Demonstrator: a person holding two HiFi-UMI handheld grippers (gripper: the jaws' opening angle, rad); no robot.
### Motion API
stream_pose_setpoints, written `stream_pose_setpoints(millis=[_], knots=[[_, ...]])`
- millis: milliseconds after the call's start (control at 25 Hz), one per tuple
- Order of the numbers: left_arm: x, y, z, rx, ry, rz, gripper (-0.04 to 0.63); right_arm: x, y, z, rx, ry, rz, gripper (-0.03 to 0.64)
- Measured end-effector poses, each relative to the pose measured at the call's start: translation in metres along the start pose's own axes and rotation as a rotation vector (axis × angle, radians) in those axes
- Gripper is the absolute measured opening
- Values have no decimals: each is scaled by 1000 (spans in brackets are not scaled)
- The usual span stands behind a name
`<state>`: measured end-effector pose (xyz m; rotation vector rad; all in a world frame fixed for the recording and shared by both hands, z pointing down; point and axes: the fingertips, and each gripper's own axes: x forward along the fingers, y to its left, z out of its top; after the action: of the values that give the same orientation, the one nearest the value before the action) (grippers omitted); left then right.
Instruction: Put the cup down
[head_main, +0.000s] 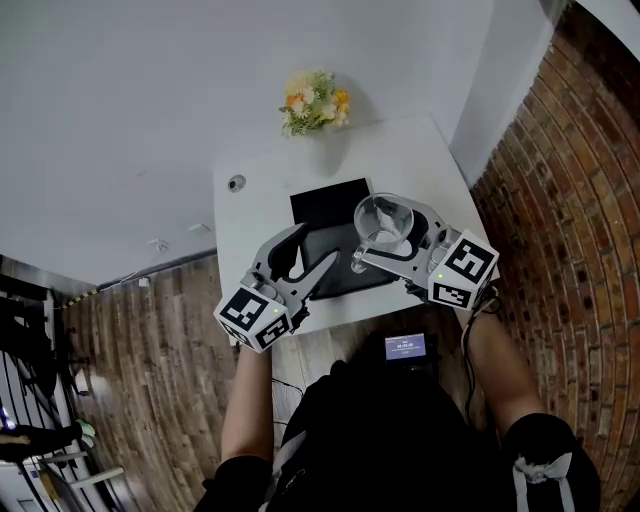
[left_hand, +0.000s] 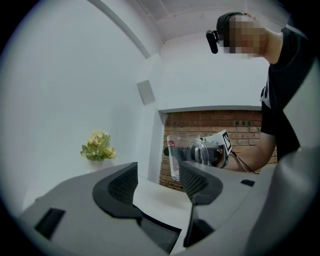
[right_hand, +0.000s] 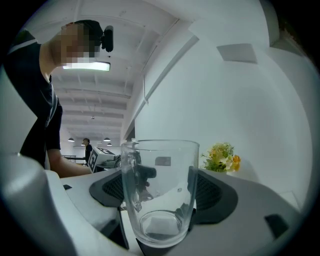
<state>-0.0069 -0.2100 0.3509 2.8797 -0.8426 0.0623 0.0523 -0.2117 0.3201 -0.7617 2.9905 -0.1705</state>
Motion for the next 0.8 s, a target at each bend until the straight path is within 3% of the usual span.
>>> stream_pose_setpoints(millis=[800], knots=[[2,17,-1,-1,0,-4,252,16,-8,-2,1,13,-16,374]])
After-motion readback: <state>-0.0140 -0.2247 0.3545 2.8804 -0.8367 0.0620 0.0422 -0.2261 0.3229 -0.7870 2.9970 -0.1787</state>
